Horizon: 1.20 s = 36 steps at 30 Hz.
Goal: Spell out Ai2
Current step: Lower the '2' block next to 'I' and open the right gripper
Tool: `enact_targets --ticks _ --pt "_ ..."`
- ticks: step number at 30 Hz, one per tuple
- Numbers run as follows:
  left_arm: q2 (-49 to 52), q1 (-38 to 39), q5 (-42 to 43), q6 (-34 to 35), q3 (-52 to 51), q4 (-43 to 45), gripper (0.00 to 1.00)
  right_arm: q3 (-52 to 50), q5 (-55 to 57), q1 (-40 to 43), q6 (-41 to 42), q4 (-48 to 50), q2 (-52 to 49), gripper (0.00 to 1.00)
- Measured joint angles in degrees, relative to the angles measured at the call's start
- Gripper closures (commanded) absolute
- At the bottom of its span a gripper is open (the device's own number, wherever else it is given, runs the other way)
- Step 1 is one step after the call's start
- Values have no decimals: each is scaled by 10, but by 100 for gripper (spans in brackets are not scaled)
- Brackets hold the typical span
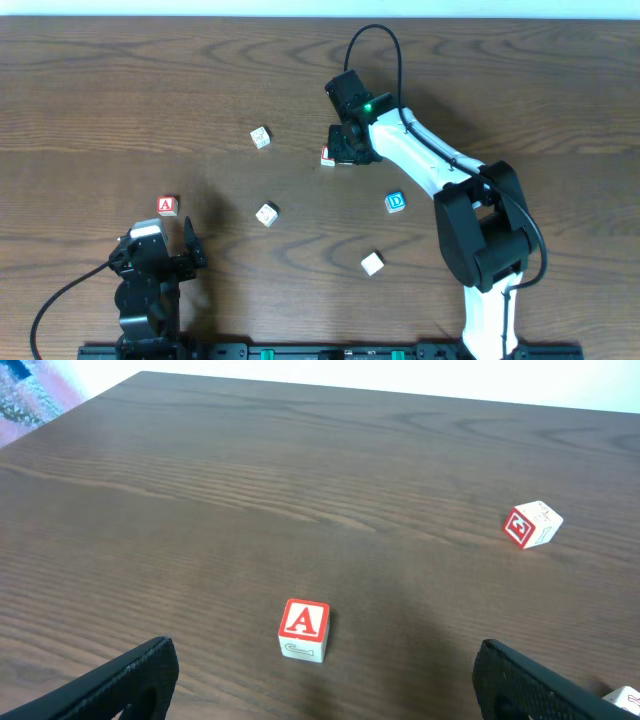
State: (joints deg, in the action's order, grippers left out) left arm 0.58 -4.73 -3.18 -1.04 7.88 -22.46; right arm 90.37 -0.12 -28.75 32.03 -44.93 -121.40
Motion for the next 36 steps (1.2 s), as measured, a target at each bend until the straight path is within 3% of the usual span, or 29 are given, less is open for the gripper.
enact_targets --ticks 8,24,36 --pt "0 0 0 0 0 0 5 0 3 0 0 2 0 96" --pt "0 0 0 0 0 0 4 0 10 0 1 2 0 70" --pt "0 0 0 0 0 0 5 0 10 0 2 2 0 64"
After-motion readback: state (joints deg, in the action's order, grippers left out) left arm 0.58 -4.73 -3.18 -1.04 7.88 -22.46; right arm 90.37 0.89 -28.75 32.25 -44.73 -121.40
